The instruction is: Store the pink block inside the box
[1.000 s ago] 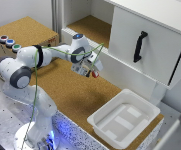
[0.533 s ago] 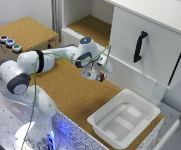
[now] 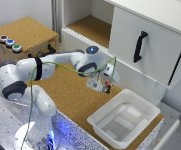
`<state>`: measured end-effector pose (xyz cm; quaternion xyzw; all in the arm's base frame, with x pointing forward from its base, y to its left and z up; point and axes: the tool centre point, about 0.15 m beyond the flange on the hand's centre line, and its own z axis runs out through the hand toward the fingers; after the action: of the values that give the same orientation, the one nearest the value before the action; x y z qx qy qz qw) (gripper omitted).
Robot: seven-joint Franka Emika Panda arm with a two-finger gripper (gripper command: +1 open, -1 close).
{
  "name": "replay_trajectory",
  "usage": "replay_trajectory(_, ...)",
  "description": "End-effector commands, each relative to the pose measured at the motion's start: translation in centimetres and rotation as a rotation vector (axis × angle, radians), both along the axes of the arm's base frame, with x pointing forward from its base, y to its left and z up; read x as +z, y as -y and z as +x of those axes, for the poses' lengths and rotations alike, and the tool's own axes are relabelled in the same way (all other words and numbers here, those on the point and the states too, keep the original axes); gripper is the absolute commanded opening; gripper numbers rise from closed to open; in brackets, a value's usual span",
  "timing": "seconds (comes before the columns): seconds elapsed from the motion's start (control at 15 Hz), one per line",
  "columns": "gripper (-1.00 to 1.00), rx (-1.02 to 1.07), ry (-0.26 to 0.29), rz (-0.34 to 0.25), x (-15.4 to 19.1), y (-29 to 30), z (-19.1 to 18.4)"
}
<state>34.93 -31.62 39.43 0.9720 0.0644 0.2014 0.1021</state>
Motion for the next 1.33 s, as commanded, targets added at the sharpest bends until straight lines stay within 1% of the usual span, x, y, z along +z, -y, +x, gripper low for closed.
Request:
replay_trajectory(0.0, -1.00, 0.119, -0.144, 0.144, -5.3, 12.2, 5.6)
replay_trajectory(0.13, -1.00, 0.150, -0.177, 0.134, -7.0, 13.1, 5.9)
replay_trajectory(0.27, -1.00, 0.155, -0.191, 0.157, -8.6, 13.3, 5.8)
replay_trajectory(0.4, -1.00, 0.144, -0.198, 0.177, -10.5, 13.0, 5.8)
replay_trajectory(0.53, -1.00, 0.145, -0.197, 0.182, -11.9, 12.4, 5.4)
replay_trajectory(0.6, -1.00, 0.157, -0.202, 0.173, -12.6, 12.0, 5.1)
replay_trajectory(0.73, -1.00, 0.171, -0.206, 0.174, -13.9, 11.4, 4.4)
replay_trajectory(0.8, -1.00, 0.182, -0.217, 0.175, -14.5, 11.1, 4.2)
replay_trajectory(0.93, -1.00, 0.178, -0.216, 0.178, -15.0, 11.1, 3.9)
replay_trajectory(1.13, -1.00, 0.161, -0.206, 0.193, -14.6, 11.4, 3.4)
replay_trajectory(1.2, 1.00, 0.165, -0.203, 0.190, -14.2, 11.4, 3.1)
replay_trajectory(1.27, 1.00, 0.172, -0.195, 0.184, -13.8, 11.3, 2.6)
